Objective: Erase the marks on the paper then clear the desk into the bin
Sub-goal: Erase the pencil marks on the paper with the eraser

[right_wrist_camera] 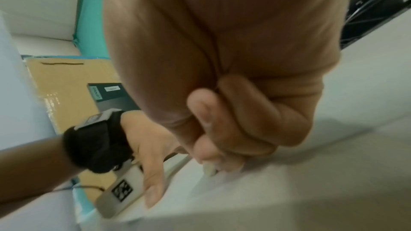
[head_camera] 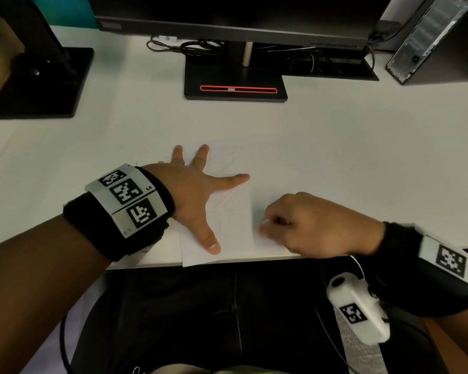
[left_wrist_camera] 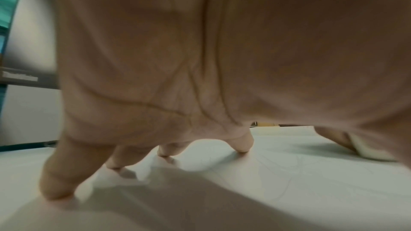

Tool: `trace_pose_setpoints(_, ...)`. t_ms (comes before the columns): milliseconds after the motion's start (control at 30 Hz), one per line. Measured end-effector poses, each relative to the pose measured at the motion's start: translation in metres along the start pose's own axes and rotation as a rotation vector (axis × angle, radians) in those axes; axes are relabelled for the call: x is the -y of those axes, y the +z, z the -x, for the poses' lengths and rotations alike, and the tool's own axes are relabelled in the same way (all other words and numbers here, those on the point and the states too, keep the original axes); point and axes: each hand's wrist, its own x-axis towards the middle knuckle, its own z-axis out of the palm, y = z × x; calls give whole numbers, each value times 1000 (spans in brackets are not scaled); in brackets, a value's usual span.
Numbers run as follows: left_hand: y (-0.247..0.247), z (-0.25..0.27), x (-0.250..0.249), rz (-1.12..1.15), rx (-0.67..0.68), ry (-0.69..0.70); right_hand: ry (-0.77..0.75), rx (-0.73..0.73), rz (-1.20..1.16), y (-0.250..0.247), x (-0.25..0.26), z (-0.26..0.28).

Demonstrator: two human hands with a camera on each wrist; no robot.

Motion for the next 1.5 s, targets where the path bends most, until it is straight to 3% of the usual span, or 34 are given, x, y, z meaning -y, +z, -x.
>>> trace_pose_setpoints(133, 1, 0, 0, 10, -3, 0, 103, -75, -56, -17, -18, -9)
trace_pose_setpoints(300, 0, 0, 0, 7, 0, 4, -34, 21, 16, 2, 1, -1)
trace_pose_setpoints(433, 1, 0, -1, 15, -7, 2, 88, -52, -59, -16, -17, -10)
trace_pose_setpoints(500, 1, 0, 0, 8, -12, -3, 59, -80, -34, -10, -12, -8)
trace_pose_setpoints(633, 2, -1, 0, -2, -11, 2, -51, 26, 18, 4, 2, 2)
trace_pose_setpoints(800, 2, -1, -2, 4, -7, -5, 65, -86, -29, -13, -12, -12)
trace_pose_setpoints(967, 1, -1, -1, 4, -4, 2, -68, 63, 27, 2, 6, -4)
trace_pose_setpoints(1100, 1, -1, -2, 0, -5, -5, 49, -64, -14, -18, -12, -19)
trace_pose_setpoints(1167, 1, -1, -2, 2, -6, -6, 9, -89, 18, -13, -10, -18)
trace_pose_setpoints(1300, 1, -2, -1, -8, -8, -1, -115, 72, 54, 2, 5, -9)
trace_pose_setpoints(1433, 2, -1, -2, 0, -6, -2, 5, -58, 25, -18, -10, -23)
trace_pose_setpoints(1500, 1, -2, -2, -1, -7, -6, -32, -81, 53, -13, -8, -21)
